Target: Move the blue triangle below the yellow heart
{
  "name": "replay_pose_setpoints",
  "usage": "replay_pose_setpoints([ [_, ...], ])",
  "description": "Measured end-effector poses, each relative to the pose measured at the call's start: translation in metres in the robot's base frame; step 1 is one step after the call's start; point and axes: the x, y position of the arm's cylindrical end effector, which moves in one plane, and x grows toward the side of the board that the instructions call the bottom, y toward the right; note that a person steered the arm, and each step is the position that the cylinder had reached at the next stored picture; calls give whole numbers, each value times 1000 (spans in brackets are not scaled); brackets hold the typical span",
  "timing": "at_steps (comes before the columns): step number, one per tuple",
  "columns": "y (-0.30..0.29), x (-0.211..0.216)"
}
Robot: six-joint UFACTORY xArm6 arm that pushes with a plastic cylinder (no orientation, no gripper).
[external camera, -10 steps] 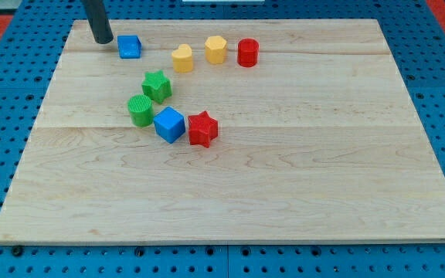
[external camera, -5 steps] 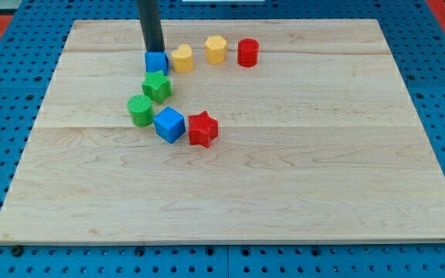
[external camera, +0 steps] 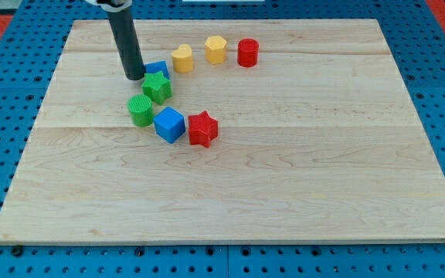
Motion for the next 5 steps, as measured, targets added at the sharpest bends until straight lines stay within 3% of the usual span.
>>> replay_pose_setpoints([
  [3,44,-2],
  [5,146,8],
])
